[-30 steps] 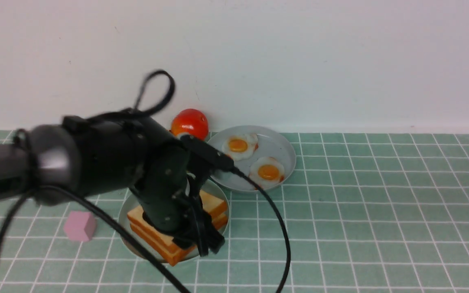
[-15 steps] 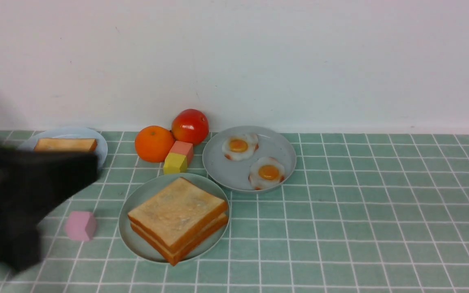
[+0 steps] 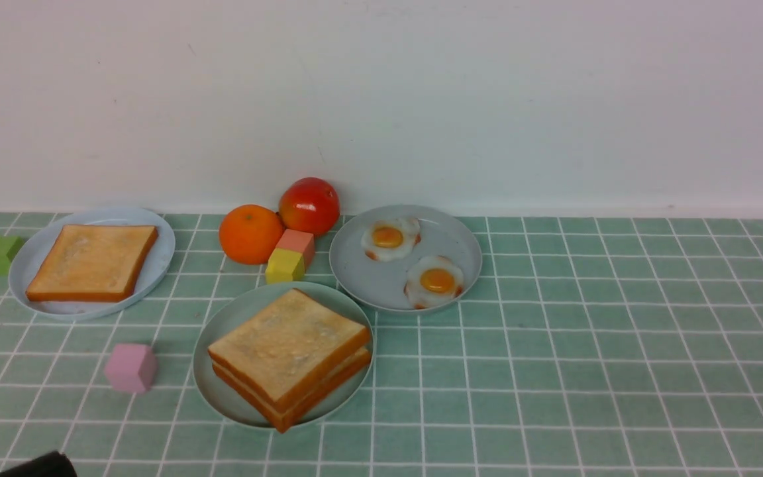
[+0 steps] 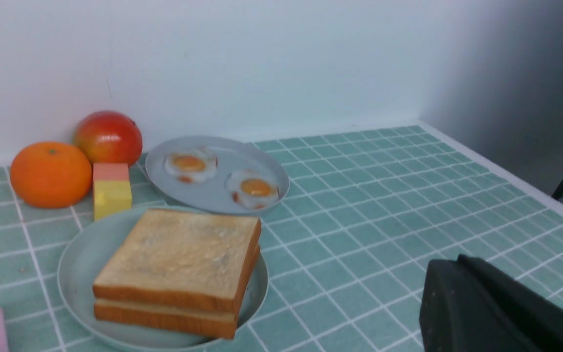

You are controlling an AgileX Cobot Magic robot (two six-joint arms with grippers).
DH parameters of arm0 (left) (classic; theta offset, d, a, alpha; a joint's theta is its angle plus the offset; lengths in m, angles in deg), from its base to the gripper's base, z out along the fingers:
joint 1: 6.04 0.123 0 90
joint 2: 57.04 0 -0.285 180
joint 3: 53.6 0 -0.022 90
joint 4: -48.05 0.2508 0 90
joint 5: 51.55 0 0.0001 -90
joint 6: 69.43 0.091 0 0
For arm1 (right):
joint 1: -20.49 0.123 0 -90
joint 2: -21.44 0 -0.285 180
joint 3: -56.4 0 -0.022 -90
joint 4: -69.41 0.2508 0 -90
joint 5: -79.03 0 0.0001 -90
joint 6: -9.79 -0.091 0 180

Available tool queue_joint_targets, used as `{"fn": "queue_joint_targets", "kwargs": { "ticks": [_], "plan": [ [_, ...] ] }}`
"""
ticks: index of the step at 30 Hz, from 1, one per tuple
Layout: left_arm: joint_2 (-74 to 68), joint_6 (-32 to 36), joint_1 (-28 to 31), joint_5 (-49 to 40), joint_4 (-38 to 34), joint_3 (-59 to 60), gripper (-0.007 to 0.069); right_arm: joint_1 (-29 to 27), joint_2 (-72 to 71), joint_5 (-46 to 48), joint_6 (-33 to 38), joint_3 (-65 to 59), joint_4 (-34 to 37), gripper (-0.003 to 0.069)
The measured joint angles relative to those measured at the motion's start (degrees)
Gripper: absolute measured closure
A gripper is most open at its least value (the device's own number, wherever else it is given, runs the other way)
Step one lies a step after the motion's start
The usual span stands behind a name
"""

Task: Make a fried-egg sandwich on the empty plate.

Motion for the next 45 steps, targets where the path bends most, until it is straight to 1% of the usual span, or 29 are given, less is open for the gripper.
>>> {"fn": "queue_joint_targets", "kwargs": {
  "ticks": [5,11,15,16,18,19,20,21,24,25,27,30,34,38,41,44,45],
  "plan": [
    [0.0,0.0,0.0,0.0,0.0,0.4,0.0638,0.0,0.0,-6.3,-0.5,-7.1,-0.2,0.0605],
    [0.0,0.0,0.0,0.0,0.0,0.4,0.0638,0.0,0.0,-7.1,-0.5,-14.6,-0.2,0.0597],
    [0.0,0.0,0.0,0.0,0.0,0.4,0.0638,0.0,0.0,-8.2,-0.7,-17.2,-0.2,0.0593],
    [0.0,0.0,0.0,0.0,0.0,0.4,0.0638,-0.2,-0.3,-9.7,-0.6,-18.0,-1.2,0.0592],
    [0.0,0.0,0.0,0.0,0.0,0.4,0.0638,-1.6,-1.3,-11.6,-0.6,-18.9,-6.1,0.0596],
    [0.0,0.0,0.0,0.0,0.0,0.4,0.0638,-4.1,-2.4,-13.7,-0.6,-20.0,-8.4,0.0612],
    [0.0,0.0,0.0,-0.1,0.0,0.4,0.0638,-5.9,-3.4,-16.2,-0.6,-21.0,-9.3,0.0626],
    [0.0,0.0,0.0,-0.2,0.0,0.4,0.0638,-9.2,-5.1,-19.1,-0.1,-22.9,-10.0,0.0652],
    [0.0,0.0,0.0,-0.2,0.0,0.4,0.0638,-15.2,-8.5,-25.7,1.3,-27.3,-9.9,0.0671],
    [0.0,0.0,0.0,-0.2,0.0,0.4,0.0638,-19.0,-11.3,-30.0,2.5,-30.9,-9.1,0.0673],
    [0.0,0.0,0.0,-0.4,0.0,0.4,0.0638,-23.4,-15.3,-34.1,3.3,-36.3,-7.6,0.0673],
    [0.0,0.0,0.0,-0.5,-0.2,0.4,0.0638,-25.9,-16.3,-36.9,3.5,-41.8,-6.2,0.0673],
    [0.0,0.0,0.0,-0.8,-0.2,0.4,0.0638,-26.0,-16.3,-36.5,3.7,-42.5,-5.0,0.0673],
    [0.0,0.0,0.0,-0.8,-0.2,0.4,0.0638,-24.2,-16.3,-36.1,7.2,-42.5,-4.9,0.0673],
    [0.0,0.0,0.0,-0.8,-0.2,0.4,0.0638,-24.0,-16.3,-36.1,8.9,-42.5,-4.5,0.0673],
    [0.0,0.0,0.0,-0.8,-0.2,0.4,0.0638,-24.0,-16.3,-35.8,12.0,-42.5,-1.3,0.0673],
    [0.0,0.0,0.0,-0.8,-0.3,0.4,0.0638,-24.1,-16.3,-35.5,15.9,-42.5,1.4,0.0673]
  ]
}}
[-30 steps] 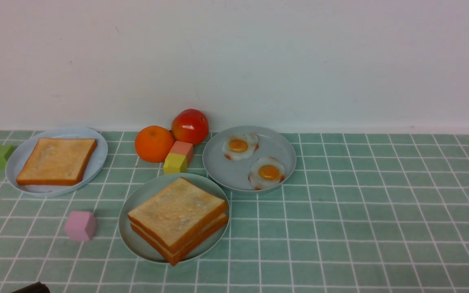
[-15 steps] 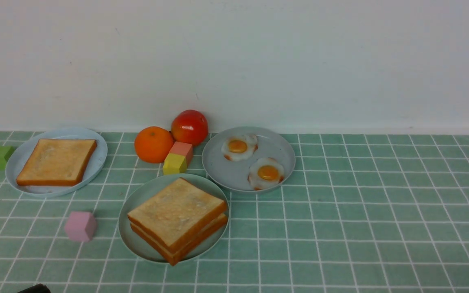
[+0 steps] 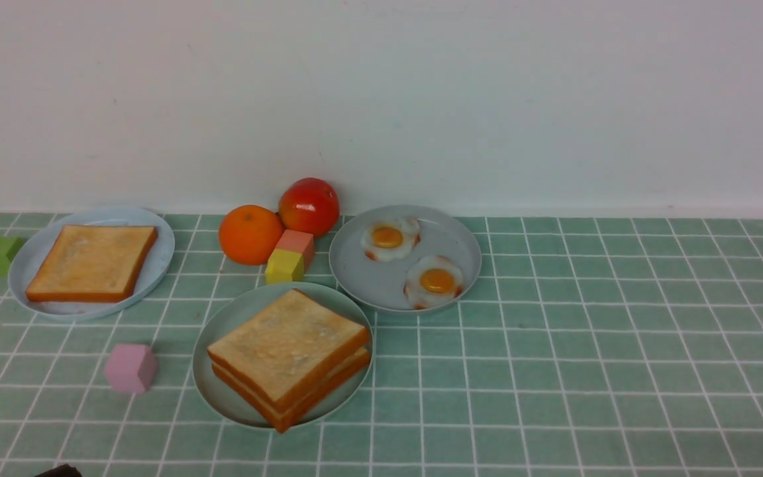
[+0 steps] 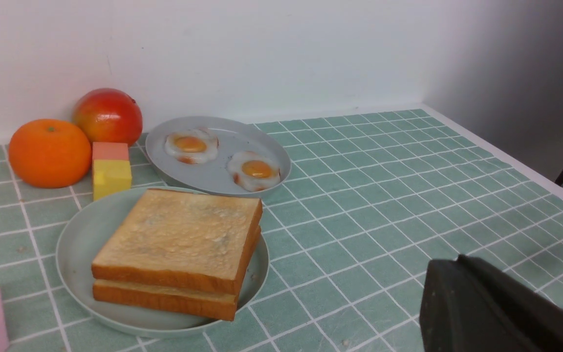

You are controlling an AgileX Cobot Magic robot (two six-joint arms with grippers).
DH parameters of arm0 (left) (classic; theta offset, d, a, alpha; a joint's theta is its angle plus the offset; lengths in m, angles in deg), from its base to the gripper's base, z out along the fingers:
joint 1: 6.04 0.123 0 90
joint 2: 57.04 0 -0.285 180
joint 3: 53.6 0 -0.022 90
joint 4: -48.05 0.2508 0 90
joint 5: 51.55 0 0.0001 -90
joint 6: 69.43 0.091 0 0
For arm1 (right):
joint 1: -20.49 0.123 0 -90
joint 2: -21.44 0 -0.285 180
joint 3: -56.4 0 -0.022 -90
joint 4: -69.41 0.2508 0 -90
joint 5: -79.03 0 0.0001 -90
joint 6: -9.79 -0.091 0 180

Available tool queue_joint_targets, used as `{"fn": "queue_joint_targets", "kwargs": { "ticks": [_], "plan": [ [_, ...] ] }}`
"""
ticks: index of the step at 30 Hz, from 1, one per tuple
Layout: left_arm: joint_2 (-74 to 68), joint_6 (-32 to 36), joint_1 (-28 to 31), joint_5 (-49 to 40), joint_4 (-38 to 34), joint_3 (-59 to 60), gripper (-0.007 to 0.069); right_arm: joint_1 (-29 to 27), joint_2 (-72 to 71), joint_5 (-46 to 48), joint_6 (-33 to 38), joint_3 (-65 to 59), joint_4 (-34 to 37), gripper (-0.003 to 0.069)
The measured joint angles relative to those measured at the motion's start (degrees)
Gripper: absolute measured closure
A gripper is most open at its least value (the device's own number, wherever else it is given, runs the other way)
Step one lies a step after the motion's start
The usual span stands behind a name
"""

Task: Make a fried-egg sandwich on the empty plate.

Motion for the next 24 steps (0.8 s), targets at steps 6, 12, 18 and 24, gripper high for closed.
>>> {"fn": "queue_joint_targets", "kwargs": {
  "ticks": [6,12,18,24],
  "plan": [
    [0.0,0.0,0.0,0.0,0.0,0.0,0.0636,-5.5,0.0,1.7,17.6,0.3,11.0,0.0673],
    [0.0,0.0,0.0,0.0,0.0,0.0,0.0631,-6.5,0.0,2.0,19.5,0.4,12.0,0.0673],
    [0.0,0.0,0.0,0.0,0.0,0.0,0.0626,-6.5,0.0,2.0,19.7,0.4,11.9,0.0671],
    [0.0,0.0,0.0,0.0,0.0,0.0,0.0619,-6.5,0.0,2.0,19.8,0.4,11.9,0.0667]
  ]
}}
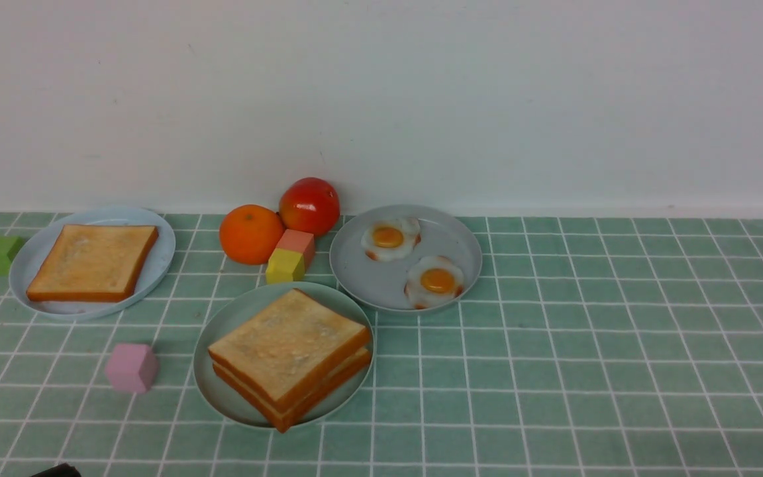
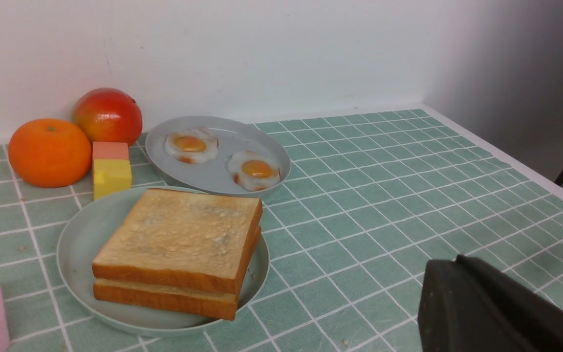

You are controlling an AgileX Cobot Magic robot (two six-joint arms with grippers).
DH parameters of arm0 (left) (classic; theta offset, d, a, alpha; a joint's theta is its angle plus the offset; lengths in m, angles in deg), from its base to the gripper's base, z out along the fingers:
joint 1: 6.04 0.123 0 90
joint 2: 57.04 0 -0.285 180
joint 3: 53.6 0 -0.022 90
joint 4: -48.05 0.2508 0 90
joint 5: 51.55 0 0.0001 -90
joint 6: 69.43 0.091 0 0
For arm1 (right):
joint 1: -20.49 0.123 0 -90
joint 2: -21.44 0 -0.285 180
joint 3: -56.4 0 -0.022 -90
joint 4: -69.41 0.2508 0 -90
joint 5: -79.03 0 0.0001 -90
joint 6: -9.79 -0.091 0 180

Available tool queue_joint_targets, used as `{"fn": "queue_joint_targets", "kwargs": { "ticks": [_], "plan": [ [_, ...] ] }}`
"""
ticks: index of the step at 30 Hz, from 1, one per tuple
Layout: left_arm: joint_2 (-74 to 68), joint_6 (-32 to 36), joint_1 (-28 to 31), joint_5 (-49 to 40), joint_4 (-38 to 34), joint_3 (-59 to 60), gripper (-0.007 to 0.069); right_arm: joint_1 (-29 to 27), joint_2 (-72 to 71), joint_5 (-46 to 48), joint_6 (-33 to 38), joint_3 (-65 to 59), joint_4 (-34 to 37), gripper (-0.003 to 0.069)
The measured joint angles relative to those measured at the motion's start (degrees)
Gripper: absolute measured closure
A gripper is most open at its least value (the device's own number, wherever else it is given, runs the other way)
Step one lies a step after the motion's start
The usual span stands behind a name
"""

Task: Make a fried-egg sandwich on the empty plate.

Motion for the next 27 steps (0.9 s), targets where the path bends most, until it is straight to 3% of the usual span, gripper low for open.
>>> {"fn": "queue_joint_targets", "kwargs": {
  "ticks": [10,19,22,27],
  "plan": [
    [0.6,0.4,1.6,1.1,4.5,1.6,0.0615,0.0,0.0,0.0,0.0,0.0,0.0,0.0660],
    [7.3,-4.1,28.2,2.3,5.4,12.8,0.0638,-0.1,0.0,0.0,0.0,0.0,0.0,0.0655],
    [7.3,-7.6,32.7,-3.9,5.8,13.6,0.0638,-0.1,0.0,0.0,-0.1,0.0,0.0,0.0655],
    [7.3,-10.1,34.6,-6.2,6.2,14.0,0.0638,-0.1,0.0,0.0,-0.1,0.0,0.0,0.0649]
  ]
}}
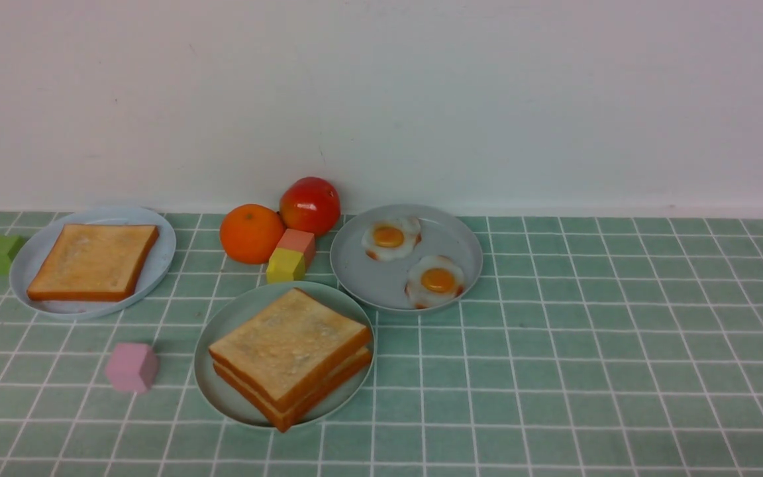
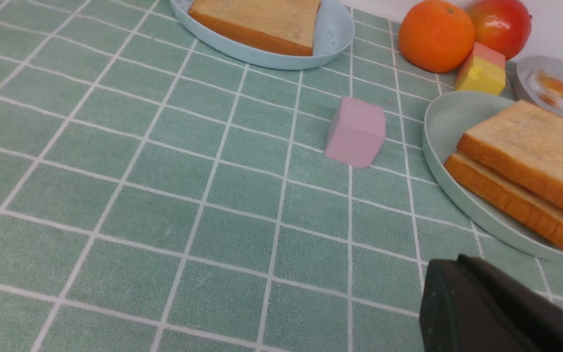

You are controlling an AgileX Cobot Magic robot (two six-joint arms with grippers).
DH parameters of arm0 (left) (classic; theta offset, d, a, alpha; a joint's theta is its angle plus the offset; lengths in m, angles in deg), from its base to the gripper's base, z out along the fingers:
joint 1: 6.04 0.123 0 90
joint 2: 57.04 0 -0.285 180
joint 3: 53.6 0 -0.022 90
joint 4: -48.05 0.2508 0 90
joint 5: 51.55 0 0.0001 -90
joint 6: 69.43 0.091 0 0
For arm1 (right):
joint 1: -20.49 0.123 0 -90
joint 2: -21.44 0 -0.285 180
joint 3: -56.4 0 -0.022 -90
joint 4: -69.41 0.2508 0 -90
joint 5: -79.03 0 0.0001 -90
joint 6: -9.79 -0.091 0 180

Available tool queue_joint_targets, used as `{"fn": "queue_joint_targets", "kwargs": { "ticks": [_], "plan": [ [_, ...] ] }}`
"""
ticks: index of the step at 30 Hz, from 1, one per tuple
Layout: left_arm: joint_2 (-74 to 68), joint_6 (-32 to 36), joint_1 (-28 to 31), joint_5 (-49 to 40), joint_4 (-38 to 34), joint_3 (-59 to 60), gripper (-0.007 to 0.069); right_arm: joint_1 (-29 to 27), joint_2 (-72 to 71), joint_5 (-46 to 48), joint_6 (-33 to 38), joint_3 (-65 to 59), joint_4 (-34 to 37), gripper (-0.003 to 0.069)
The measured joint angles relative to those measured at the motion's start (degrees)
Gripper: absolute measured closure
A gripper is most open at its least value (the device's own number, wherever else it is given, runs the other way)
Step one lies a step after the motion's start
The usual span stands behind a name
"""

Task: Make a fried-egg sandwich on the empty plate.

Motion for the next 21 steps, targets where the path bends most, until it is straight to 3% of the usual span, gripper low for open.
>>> {"fn": "queue_joint_targets", "kwargs": {
  "ticks": [21],
  "plan": [
    [0.0,-0.2,0.0,0.0,-0.3,0.0,0.0638,0.0,0.0,0.0,0.0,0.0,0.0,0.0625]
  ]
}}
